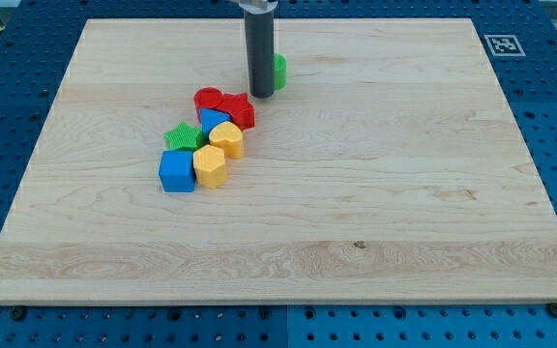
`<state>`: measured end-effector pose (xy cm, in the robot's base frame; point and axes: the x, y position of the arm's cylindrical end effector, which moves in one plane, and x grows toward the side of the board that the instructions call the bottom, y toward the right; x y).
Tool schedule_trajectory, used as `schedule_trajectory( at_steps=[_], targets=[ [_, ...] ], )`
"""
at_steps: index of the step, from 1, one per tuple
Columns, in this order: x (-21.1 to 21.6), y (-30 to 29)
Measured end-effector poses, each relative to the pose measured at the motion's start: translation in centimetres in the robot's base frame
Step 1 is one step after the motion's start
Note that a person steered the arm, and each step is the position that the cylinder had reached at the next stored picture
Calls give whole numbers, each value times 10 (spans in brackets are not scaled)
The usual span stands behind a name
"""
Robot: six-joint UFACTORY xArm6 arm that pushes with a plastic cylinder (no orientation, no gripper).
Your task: Slide the red blocks towards top left
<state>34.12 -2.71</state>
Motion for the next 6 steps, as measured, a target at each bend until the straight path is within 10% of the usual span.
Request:
schedule_trajectory(
  at_steps=[3,6],
  targets=[
    [88,40],
    [25,-37]
  ],
)
